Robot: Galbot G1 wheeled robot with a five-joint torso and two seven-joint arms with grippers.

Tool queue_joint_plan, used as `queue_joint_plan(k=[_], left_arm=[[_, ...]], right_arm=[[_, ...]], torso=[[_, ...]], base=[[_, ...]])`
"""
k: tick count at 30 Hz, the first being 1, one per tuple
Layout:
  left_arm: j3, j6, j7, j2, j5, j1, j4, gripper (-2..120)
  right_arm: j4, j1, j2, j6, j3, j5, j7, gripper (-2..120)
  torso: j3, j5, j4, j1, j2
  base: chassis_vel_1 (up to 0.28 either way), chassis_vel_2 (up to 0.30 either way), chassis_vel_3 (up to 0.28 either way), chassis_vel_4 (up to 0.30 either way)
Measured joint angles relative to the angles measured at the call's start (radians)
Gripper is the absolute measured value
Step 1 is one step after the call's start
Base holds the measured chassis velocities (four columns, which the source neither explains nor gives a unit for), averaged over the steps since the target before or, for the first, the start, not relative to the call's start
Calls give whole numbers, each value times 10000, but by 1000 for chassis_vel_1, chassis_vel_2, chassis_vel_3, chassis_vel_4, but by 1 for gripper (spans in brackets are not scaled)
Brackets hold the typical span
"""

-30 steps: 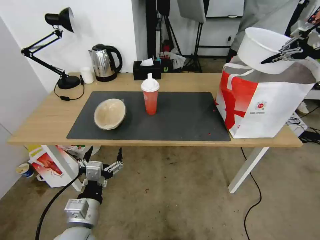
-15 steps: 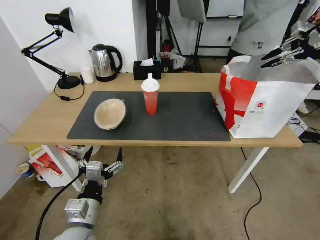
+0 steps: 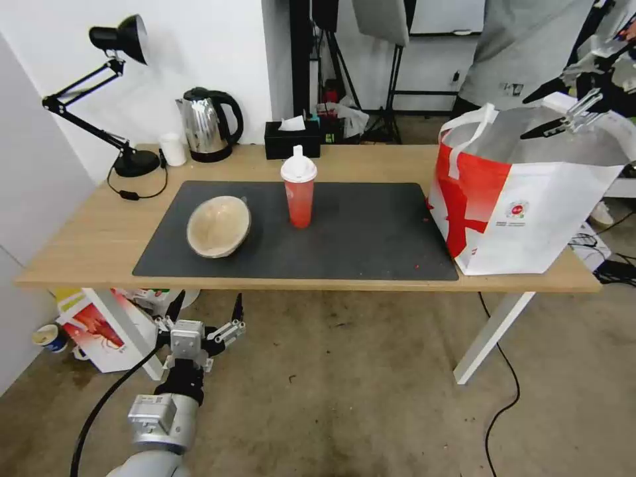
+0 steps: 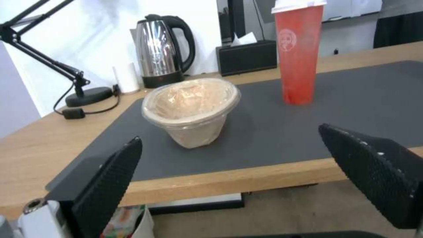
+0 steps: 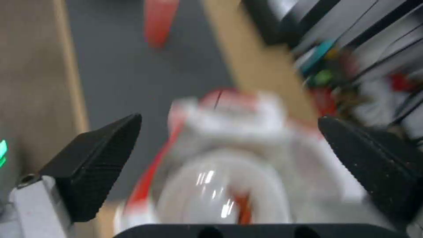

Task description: Pick up the trash from the table and place it into the takeout bag.

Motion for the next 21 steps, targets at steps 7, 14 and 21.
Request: queue_joint_plan(k=[7,14,21], left_arm=[[-2,0,0,-2,0,1,0,100],[0,0,0,-1,0,1,0,100],[-1,0,0,-1,0,0,0,100]], right_arm=[[2675,-931,-688,-417,276,4271,5231,100],[5641,-2010,-1236,910,402,7926,11272,100],[7321,-3351,-1195,2060,1288,8016,14402,100]], torso=[[0,-3,3,-1,0],[-1,-5,2,-2,1],[-1,-2,0,-2,1]], base=[[0,0,0,0],[0,0,0,0],[0,0,0,0]])
